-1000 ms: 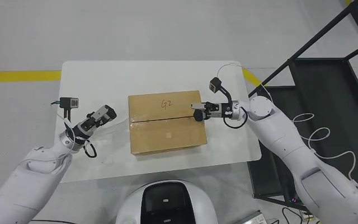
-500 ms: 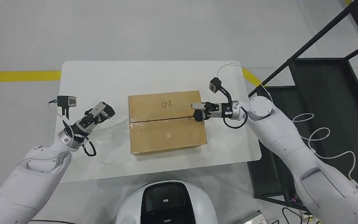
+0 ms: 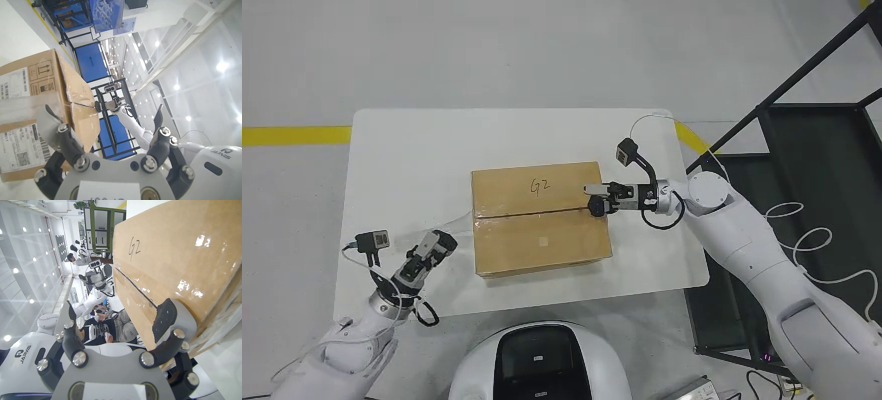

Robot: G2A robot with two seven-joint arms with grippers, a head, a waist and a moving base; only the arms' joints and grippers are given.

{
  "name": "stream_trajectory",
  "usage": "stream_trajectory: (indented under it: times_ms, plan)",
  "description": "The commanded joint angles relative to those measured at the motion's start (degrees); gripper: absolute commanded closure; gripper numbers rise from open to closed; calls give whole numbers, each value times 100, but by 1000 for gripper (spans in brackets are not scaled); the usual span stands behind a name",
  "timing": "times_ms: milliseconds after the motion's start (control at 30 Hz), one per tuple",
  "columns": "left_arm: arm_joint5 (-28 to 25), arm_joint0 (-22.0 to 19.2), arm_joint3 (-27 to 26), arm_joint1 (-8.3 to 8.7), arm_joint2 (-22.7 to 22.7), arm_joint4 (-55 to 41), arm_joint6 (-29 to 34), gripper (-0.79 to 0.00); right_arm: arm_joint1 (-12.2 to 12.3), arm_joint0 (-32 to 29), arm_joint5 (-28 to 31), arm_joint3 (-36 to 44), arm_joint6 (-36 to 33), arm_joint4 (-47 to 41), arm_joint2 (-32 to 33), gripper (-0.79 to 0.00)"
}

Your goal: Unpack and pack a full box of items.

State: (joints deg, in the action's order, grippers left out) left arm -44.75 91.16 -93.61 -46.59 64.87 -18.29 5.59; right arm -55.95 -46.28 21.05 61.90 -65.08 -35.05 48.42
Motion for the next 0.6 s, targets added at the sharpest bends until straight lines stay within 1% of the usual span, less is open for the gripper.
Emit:
stream_trajectory:
  times_ms: [0, 67, 167, 567]
  plan:
    - [-29, 93, 24, -44, -37, 90, -188, -785, 0, 0, 0, 0, 0, 0, 0, -785]
    - [-56, 119, 71, -96, -93, -11, -353, -785, 0, 0, 0, 0, 0, 0, 0, -785]
    - [-22, 62, 179, -169, -188, -195, -396, -785, 0, 0, 0, 0, 0, 0, 0, -785]
    - [-22, 62, 179, -169, -188, -195, -396, -785, 0, 0, 0, 0, 0, 0, 0, -785]
